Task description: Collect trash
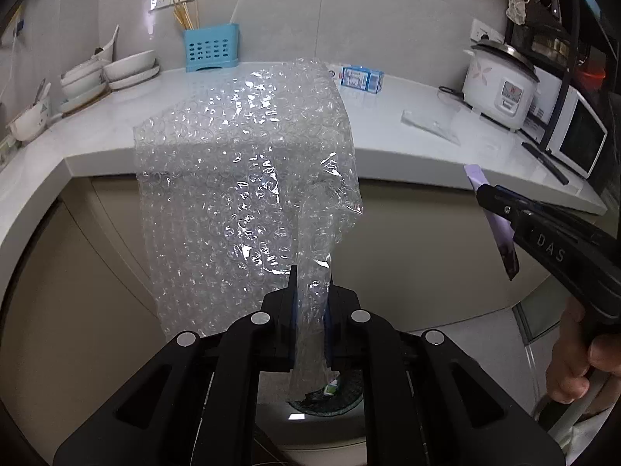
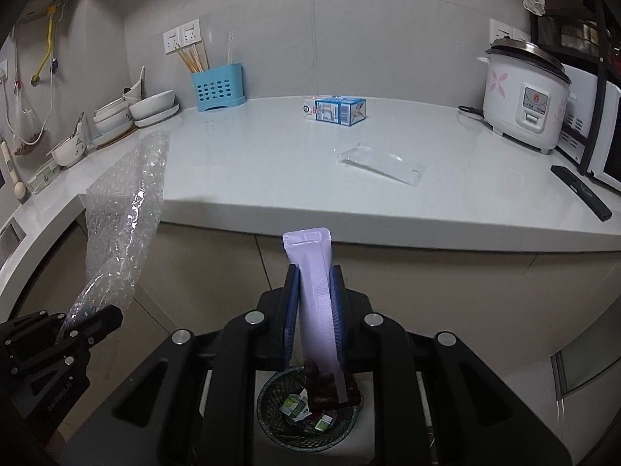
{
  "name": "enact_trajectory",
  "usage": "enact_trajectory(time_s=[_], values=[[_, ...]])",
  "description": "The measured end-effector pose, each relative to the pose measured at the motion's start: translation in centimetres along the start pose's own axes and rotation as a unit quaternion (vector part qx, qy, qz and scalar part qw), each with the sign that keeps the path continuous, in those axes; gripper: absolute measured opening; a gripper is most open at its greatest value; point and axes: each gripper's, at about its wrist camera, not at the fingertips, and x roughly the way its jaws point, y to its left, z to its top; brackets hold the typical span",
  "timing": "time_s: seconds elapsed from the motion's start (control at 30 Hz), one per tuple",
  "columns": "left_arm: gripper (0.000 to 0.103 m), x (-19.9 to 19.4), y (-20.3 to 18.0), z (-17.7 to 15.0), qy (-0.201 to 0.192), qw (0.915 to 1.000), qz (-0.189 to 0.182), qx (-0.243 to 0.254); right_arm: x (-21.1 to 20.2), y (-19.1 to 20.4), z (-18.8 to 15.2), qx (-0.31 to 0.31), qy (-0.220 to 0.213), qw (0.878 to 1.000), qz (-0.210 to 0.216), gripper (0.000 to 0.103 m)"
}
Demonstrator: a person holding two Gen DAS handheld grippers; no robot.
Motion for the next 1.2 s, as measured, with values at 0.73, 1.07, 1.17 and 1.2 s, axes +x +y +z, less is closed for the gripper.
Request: enact_trajectory(time_s=[0.73, 1.07, 1.17, 1.2], values=[[0.009, 17.3, -1.3, -14.6, 0.132, 0.9908, -0.032, -0.005, 12.0, -2.2, -15.8, 0.038, 0.110, 0.993, -0.018, 0.015], [0.009, 26.1, -1.6, -17.7, 0.185, 0.9817, -0.045, -0.010, 19.4, -3.0, -21.9, 0.045, 0.182, 0.981, -0.039, 0.015], [0.009, 28.5, -1.7, -18.9, 0.209, 0.9769, -0.045, -0.011, 21.3, -3.6, -23.7, 0.053, 0.209, 0.975, -0.045, 0.015], [0.009, 29.1, -1.8, -19.5, 0.215, 0.9757, -0.042, -0.007, 21.9, -3.8, -24.3, 0.056, 0.219, 0.973, -0.047, 0.015]])
